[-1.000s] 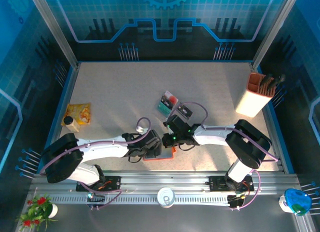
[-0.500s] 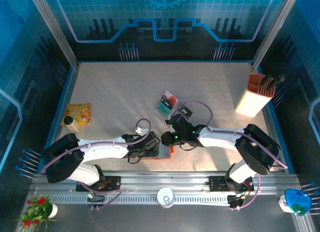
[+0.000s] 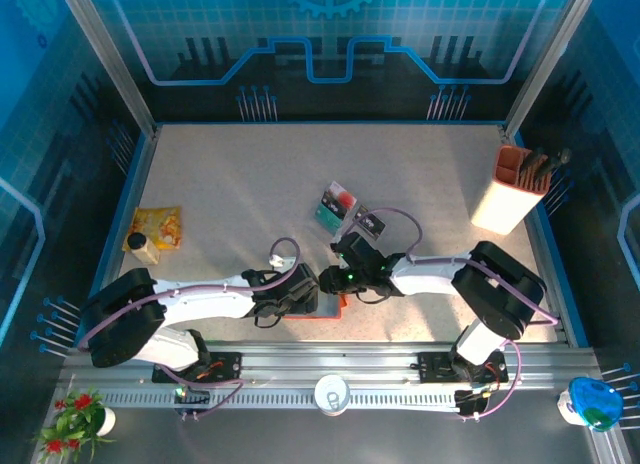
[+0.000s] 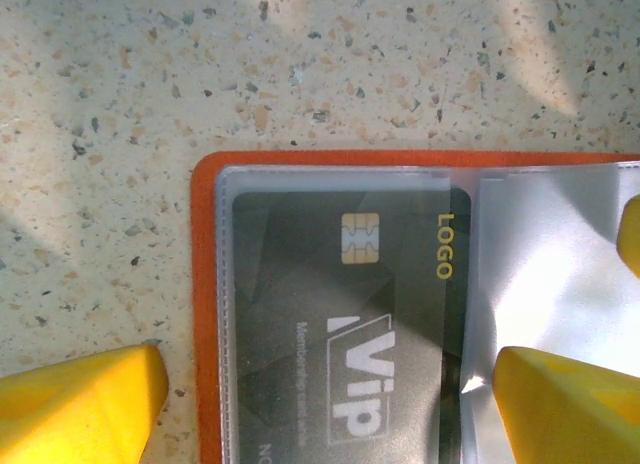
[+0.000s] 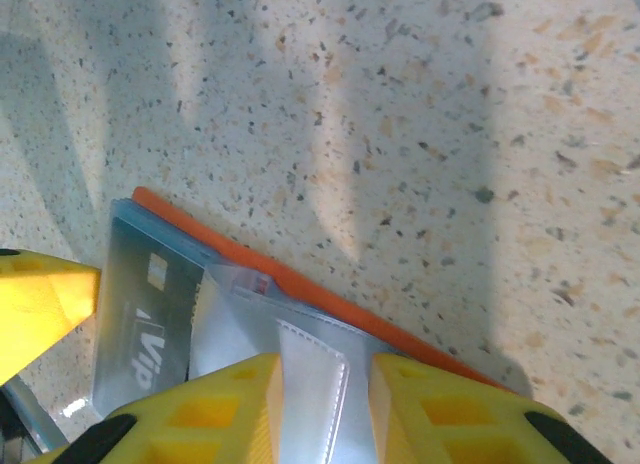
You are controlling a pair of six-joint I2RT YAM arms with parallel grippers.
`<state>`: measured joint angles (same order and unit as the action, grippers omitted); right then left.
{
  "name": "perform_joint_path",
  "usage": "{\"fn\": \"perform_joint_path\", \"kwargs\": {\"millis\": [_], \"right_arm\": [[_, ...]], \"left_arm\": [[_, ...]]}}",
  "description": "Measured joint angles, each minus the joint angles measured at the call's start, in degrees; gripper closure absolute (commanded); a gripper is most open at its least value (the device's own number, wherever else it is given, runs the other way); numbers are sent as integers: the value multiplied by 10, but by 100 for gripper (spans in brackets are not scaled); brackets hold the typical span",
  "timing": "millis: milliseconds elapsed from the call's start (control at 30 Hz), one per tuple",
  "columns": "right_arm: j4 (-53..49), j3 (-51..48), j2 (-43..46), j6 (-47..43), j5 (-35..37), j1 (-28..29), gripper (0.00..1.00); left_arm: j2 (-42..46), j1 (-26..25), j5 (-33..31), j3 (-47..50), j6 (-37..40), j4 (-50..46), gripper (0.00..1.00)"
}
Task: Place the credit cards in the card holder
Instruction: Flip over the card slot on the card holder.
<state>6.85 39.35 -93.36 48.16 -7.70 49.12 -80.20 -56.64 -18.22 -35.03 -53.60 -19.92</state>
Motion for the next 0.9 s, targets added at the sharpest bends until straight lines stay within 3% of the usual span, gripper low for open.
{"fn": "perform_joint_path", "kwargs": {"millis": [300,733,833,900], "right_arm": [[13,4,-10,4,-17,0,75],[-34,29,15,2,-17,12,77],[-41,42,20,3,-17,23,73],[-43,52,20,4,-17,30,64]], "left_arm": [[5,0,0,4,0,4,12],[69,0,-1,7,-4,-35,1],[113,0,-12,8,-7,-59,1],[146,1,-22,12,-11,-76,1]]}}
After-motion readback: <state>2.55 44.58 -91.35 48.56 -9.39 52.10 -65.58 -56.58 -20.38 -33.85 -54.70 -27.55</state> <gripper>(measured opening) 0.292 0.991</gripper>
